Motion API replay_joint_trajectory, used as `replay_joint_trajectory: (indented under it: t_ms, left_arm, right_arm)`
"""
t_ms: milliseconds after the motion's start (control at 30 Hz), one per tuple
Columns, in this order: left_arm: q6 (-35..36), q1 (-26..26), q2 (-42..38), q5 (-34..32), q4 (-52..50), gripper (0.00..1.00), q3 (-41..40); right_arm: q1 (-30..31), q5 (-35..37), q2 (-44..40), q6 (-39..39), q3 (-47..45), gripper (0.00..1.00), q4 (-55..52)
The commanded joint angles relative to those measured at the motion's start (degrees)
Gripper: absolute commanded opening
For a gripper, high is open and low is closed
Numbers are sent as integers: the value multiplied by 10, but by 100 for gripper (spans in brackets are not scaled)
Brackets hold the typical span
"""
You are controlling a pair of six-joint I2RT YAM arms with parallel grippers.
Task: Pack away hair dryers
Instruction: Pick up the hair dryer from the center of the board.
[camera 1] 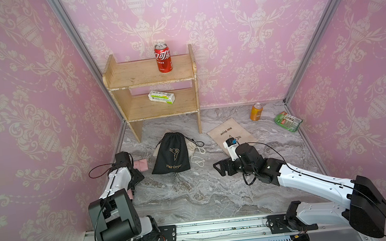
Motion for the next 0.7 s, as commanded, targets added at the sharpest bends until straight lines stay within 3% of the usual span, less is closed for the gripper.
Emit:
replay_joint_trajectory:
  t_ms: [0,300,400,467,667]
  left_arm:
    - [26,22,24,34,15,88,13]
    - [48,40,73,92,5,74,33]
    - [47,40,79,107,12,62,32]
    - [45,40,74,108,13,52,32]
    - [33,40,-6,110,23,39,31]
  right_arm:
    - [-3,-8,5,-5,-4,93,20]
    - [-4,-1,14,4,1,92,18]
    - [-3,-4,21,5,5,91,18]
    - [-3,-4,23,6,8,91,17]
    - [-3,4,26,2,21,91,1]
